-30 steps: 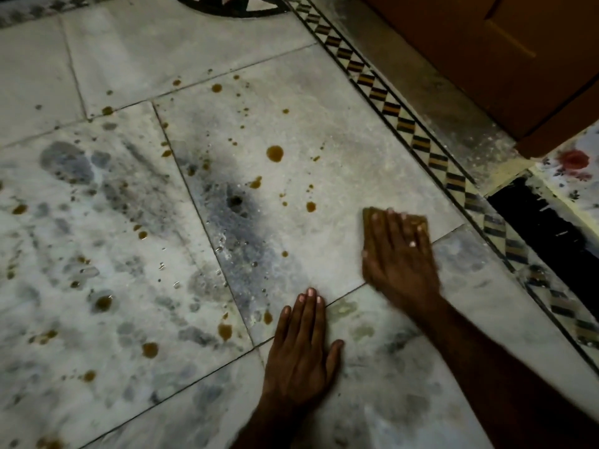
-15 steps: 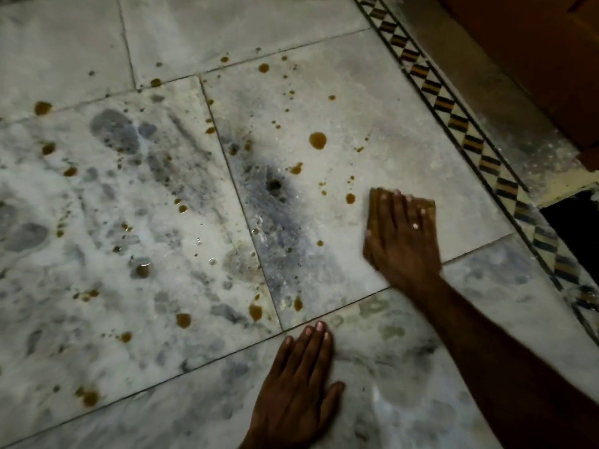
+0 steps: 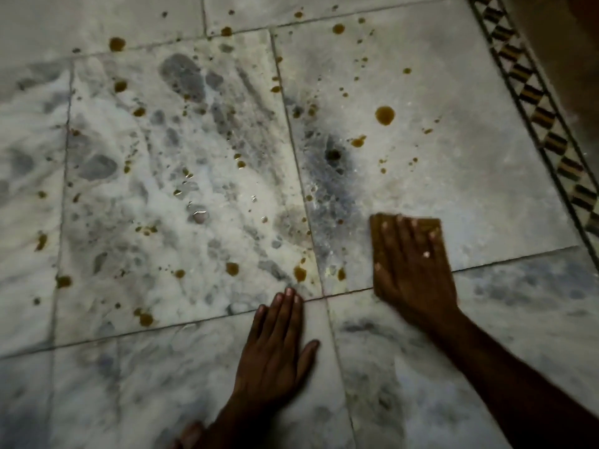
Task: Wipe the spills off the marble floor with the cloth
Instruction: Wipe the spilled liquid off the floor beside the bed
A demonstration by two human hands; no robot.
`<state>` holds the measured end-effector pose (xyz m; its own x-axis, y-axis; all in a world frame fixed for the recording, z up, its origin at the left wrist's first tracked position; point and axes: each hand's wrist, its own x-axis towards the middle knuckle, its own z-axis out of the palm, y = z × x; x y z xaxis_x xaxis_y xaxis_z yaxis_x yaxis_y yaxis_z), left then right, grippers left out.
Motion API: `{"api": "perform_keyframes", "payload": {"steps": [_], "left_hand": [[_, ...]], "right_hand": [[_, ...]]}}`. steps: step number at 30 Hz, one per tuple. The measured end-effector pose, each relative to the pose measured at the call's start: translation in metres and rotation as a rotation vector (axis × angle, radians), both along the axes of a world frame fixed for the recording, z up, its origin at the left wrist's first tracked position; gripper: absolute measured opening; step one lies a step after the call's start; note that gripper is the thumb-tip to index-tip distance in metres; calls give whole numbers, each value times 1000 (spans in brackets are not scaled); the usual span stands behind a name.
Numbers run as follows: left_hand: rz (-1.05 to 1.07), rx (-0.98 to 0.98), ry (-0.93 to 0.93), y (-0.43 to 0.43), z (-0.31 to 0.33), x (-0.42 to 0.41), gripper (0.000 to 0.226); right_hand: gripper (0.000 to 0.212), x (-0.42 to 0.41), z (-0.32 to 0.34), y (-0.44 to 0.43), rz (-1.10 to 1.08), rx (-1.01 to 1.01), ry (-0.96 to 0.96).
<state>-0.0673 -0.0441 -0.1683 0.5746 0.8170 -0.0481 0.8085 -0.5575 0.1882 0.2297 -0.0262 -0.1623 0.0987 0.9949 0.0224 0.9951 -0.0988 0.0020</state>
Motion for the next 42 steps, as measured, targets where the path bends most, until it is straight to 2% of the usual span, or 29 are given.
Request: {"api": "perform_keyframes", "payload": {"steps": [3, 7, 11, 14, 16, 18, 22, 25, 28, 31, 34, 37, 40, 42], "left_hand": [[56, 0, -5, 2, -1, -5, 73], [102, 30, -15, 1, -4, -8, 72], [187, 17, 14, 1, -3, -30, 73], [224, 5, 25, 1, 0, -49, 73], [258, 6, 28, 1, 0, -56, 74], [269, 8, 31, 0, -2, -56, 74], [324, 19, 32, 0, -3, -59, 72], [329, 6, 38, 0, -2, -66, 72], [327, -11, 31, 3, -1, -68, 73], [403, 10, 15, 9, -3, -68, 72], [438, 32, 4, 20, -6, -69, 69], [416, 63, -10, 25, -10, -74, 65], [405, 69, -3, 25, -9, -79, 64], [415, 47, -12, 26, -7, -81, 65]], "right_hand": [[74, -36, 4, 44, -103, -34, 90], [72, -103, -2, 19, 181, 0, 58], [72, -92, -1, -35, 395, -30, 33], [69, -67, -3, -9, 195, -24, -14], [73, -77, -3, 33, 21, -49, 41], [76, -108, -1, 66, -23, -59, 114], [74, -157, -4, 38, 283, -29, 78], [75, -131, -2, 0, 475, -27, 42], [77, -103, -2, 13, 312, -58, 23], [76, -123, -2, 55, 174, -49, 66], [74, -171, -2, 80, 268, -19, 111], [73, -197, -6, 54, 455, -12, 87], [70, -170, -3, 16, 628, -20, 48], [70, -145, -1, 21, 565, -12, 36]]}}
